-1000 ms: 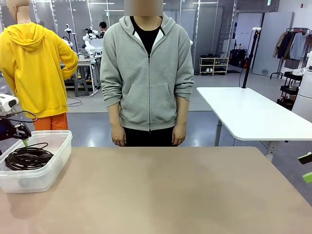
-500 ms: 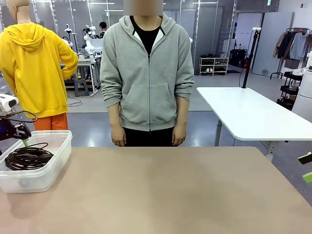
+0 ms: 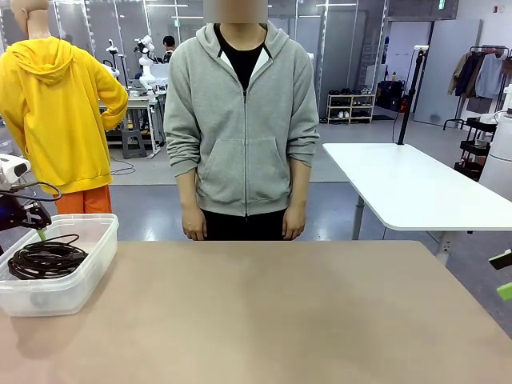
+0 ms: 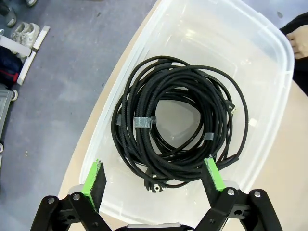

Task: Organize and store the cables.
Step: Place the USB Extension Cable into the Organizing box.

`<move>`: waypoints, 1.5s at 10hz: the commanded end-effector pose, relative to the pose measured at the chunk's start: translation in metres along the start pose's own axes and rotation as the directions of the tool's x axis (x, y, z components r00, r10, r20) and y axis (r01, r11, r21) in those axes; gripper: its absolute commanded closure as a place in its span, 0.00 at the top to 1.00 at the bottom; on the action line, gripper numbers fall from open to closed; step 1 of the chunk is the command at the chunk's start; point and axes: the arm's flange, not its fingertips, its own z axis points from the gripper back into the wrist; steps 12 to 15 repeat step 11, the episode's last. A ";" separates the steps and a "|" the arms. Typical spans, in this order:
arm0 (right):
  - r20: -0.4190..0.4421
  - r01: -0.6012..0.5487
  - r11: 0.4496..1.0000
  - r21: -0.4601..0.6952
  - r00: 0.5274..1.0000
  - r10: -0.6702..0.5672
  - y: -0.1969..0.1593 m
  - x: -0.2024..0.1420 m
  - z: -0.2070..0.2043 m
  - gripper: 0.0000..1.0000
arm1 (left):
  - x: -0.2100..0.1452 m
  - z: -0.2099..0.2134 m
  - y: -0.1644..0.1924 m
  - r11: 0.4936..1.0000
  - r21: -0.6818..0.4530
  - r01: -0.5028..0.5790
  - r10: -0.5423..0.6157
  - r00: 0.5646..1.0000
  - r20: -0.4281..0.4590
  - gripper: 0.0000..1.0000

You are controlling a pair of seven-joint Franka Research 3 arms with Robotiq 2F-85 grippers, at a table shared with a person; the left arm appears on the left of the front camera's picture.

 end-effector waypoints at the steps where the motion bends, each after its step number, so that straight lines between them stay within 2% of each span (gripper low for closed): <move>1: 0.015 -0.020 1.000 0.004 1.000 0.020 0.001 -0.002 -0.002 1.00 | 0.004 0.000 0.001 1.000 -0.007 0.006 -0.006 1.000 -0.001 1.00; 15: 0.015 -0.020 1.000 0.004 1.000 0.020 0.001 -0.002 -0.002 1.00 | 0.004 0.000 0.001 1.000 -0.007 0.006 -0.006 1.000 -0.001 1.00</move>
